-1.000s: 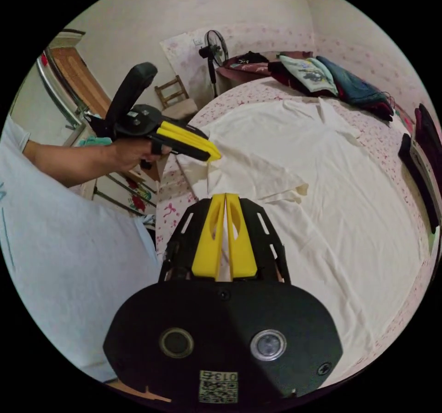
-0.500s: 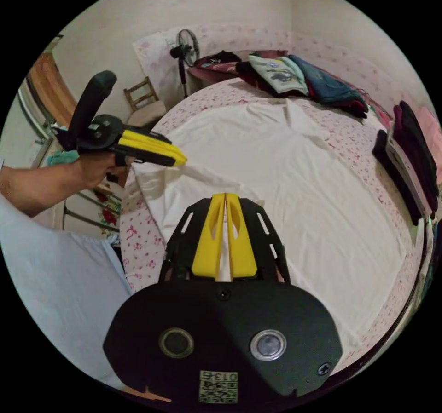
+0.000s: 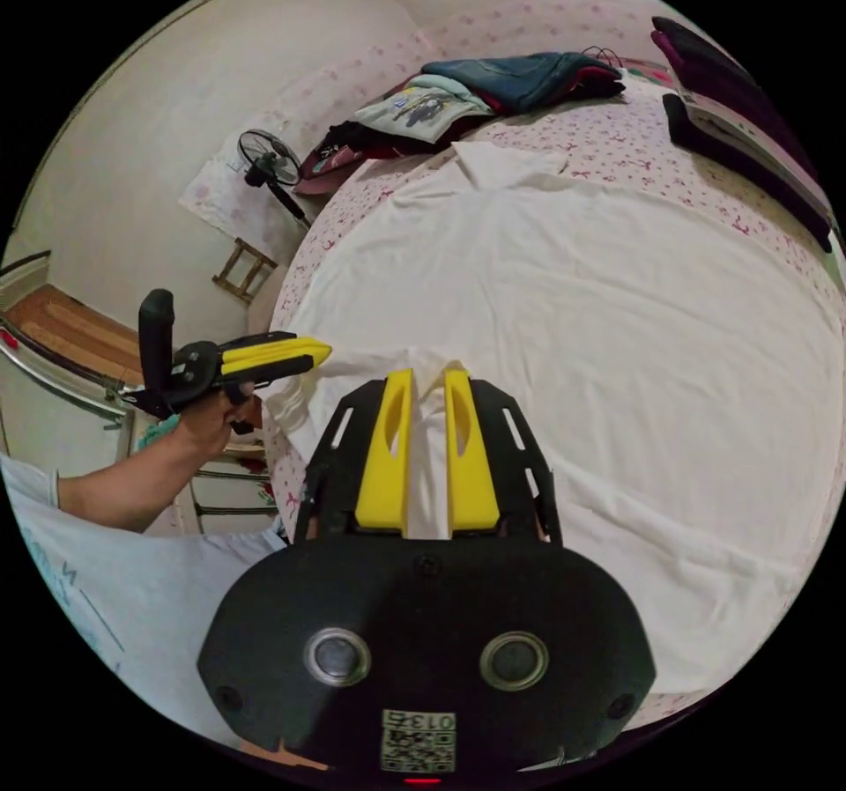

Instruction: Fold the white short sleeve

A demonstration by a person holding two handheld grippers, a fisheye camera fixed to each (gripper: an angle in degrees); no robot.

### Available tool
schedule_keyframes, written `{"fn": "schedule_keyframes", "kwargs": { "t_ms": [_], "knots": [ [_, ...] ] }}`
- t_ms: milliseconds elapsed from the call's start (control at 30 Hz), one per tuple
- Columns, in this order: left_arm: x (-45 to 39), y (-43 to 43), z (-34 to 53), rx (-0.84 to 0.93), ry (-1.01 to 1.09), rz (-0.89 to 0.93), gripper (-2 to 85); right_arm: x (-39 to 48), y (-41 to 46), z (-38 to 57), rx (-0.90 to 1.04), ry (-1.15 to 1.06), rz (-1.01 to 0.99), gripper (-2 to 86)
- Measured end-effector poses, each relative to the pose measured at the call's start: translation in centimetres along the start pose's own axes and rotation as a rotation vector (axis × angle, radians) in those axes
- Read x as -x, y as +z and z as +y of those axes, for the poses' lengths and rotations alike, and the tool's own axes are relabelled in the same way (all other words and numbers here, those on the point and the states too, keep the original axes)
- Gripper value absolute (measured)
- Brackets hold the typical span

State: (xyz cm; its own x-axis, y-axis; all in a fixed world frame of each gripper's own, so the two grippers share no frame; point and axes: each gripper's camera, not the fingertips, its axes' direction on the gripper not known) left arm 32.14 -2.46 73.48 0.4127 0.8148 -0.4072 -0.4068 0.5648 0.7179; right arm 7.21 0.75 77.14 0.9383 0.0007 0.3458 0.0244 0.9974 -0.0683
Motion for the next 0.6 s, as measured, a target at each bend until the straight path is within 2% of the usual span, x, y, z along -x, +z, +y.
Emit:
{"fn": "schedule_keyframes", "kwargs": {
  "t_ms": [67, 200, 433, 600],
  "knots": [
    [-0.1, 0.1, 0.0, 0.003, -0.007, -0.006, -0.3, -0.2, -0.2, -0.1, -0.012, -0.006, -0.058, 2.2],
    [-0.2, 0.2, 0.4, -0.002, -0.033, -0.016, -0.3, -0.2, -0.8, 1.5, -0.012, -0.003, 0.021, 0.9],
    [-0.4, 0.1, 0.5, -0.001, -0.043, -0.018, -0.3, -1.4, -0.1, 3.8, 0.004, 0.03, -0.01, 0.8],
    [-1.9, -1.8, 0.8, -0.069, 0.013, -0.012, -0.2, -0.6, -3.2, 4.1, -0.073, -0.053, 0.142, 0.6]
  ]
}}
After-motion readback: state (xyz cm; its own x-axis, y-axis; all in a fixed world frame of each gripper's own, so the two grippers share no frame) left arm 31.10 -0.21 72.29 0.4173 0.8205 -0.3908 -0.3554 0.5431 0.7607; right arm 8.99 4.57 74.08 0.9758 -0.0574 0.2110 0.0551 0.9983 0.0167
